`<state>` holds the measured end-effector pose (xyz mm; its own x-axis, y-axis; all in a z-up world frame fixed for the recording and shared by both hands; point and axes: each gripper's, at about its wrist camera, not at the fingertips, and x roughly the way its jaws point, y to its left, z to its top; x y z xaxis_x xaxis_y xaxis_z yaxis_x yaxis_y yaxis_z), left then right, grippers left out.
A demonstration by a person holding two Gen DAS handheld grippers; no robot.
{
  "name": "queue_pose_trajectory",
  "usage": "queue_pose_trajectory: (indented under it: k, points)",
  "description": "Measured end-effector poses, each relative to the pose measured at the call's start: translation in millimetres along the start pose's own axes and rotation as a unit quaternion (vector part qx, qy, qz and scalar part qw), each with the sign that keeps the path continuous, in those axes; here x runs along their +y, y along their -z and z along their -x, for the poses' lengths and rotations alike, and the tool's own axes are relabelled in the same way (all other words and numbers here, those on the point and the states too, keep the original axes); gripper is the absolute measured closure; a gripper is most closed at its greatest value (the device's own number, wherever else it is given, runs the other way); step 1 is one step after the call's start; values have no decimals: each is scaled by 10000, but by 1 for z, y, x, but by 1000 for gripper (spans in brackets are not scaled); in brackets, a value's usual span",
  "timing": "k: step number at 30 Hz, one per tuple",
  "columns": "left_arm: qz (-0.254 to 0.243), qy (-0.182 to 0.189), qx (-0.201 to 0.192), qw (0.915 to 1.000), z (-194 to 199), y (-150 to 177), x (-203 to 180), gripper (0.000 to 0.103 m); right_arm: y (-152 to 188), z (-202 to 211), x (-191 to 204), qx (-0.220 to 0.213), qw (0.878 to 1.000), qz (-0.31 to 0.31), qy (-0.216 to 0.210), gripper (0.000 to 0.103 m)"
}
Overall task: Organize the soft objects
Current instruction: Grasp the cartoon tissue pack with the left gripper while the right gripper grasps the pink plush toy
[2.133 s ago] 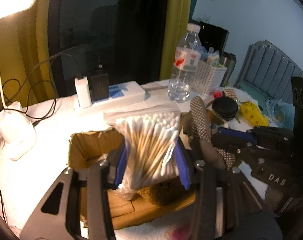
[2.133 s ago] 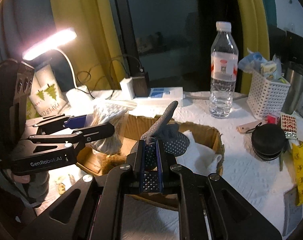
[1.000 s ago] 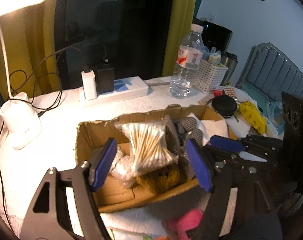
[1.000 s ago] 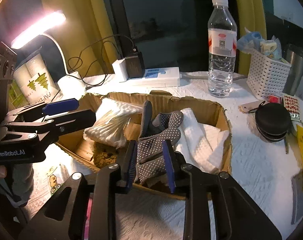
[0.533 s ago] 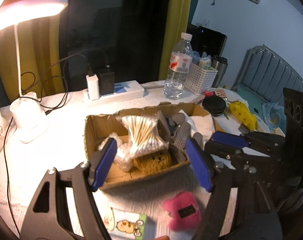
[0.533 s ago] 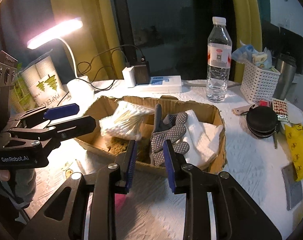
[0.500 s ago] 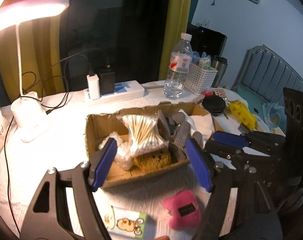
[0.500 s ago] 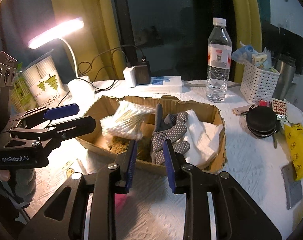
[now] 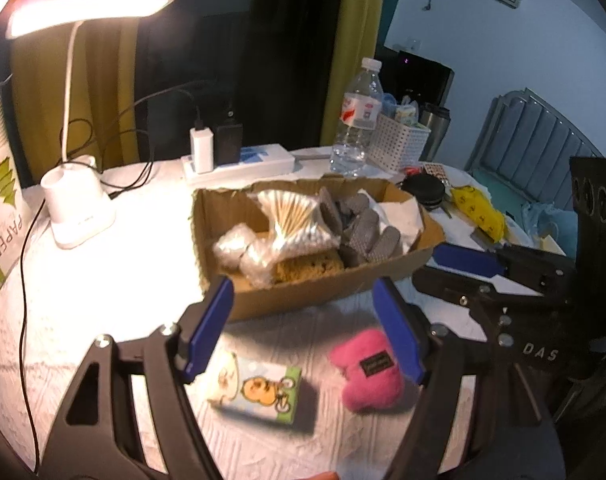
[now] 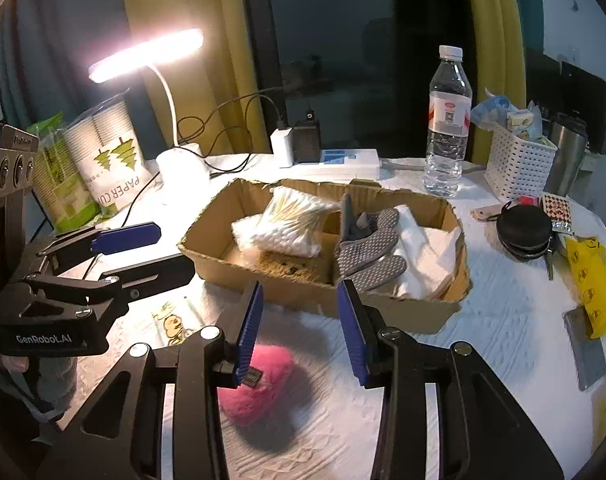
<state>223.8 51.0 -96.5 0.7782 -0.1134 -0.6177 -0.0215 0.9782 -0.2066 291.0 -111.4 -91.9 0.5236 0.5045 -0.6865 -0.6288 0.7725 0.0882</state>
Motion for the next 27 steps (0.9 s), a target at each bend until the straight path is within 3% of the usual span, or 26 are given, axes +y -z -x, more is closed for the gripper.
queue_pose_trajectory:
  k: [10, 13, 23, 25, 27]
  points:
    - [133, -84, 230, 9996, 0, 31, 14, 26, 24, -9, 16, 197, 9998, -26, -65, 62]
    - [133, -85, 309, 9994, -3, 39, 15, 12, 31, -12, 19, 262, 9996, -53, -68, 62]
    - [112, -204, 679, 9974, -18, 59, 21, 12, 47, -22, 24, 452, 9989, -132, -63, 62]
    - [110, -235, 748, 9969, -22, 61, 23, 12, 49, -25, 25, 507, 9986, -154, -72, 60]
    - [119, -245, 807, 9964, -25, 62, 25, 12, 51, -29, 25, 543, 9983, -186, -98, 50]
